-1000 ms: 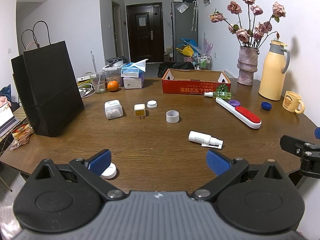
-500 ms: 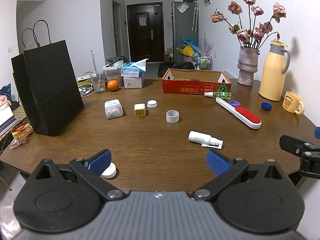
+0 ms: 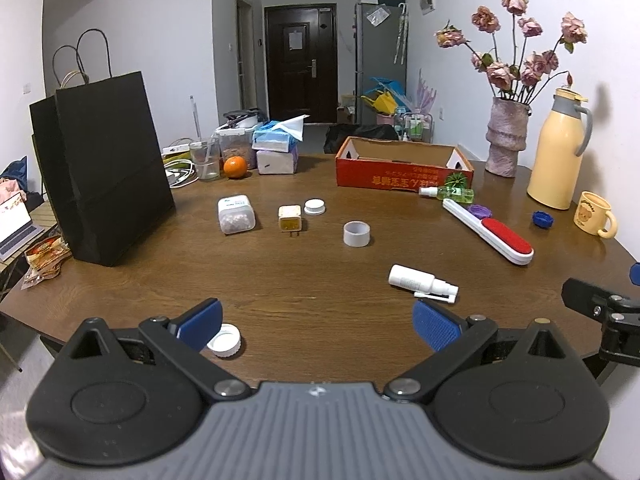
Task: Organize rigid objects
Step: 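Grasp the white bottle cap with the left gripper while the right gripper approaches the spray bottle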
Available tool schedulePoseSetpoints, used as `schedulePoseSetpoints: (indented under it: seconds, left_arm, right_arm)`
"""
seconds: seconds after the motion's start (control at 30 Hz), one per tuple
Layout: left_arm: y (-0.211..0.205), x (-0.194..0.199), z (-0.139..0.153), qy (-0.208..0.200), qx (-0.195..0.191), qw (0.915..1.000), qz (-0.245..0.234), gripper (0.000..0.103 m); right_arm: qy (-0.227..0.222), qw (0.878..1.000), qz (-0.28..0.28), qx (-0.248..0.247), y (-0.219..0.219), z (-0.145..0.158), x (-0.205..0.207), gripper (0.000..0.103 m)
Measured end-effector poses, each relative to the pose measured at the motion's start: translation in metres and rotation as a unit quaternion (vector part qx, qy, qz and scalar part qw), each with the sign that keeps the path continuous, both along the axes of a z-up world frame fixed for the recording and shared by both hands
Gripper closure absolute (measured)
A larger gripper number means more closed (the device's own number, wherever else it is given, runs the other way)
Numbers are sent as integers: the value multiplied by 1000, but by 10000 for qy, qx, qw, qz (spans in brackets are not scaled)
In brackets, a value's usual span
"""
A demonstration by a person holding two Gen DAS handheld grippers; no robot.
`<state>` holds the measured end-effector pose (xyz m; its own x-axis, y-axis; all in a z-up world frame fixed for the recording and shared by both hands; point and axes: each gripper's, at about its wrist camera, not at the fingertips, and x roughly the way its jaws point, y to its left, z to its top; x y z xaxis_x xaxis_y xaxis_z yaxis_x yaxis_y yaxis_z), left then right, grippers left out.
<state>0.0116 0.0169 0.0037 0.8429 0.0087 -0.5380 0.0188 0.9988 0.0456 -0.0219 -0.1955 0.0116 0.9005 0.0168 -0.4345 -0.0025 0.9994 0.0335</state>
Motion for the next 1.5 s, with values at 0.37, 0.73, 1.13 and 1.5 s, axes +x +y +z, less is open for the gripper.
schedulePoseSetpoints:
  seconds: [0.37,0.73,1.13,1.5]
  left_arm:
    - [16,22,-15,89,24,9998,199,0]
    - [37,50,-38,285,-31,9990,341,0]
    - [61,81,-68,676,-21,9962,551,6]
    - [88,107,-106,1081,-100,9907,819,19]
  right_arm:
    - [73,9999,77,-72,11,-10,23,1]
    - [258,9996,114,-82,17,-26,58,1]
    - [507,9986,155,-76,24,-47,97,2]
    - [750,9969,206,-97,35,-68,127,2]
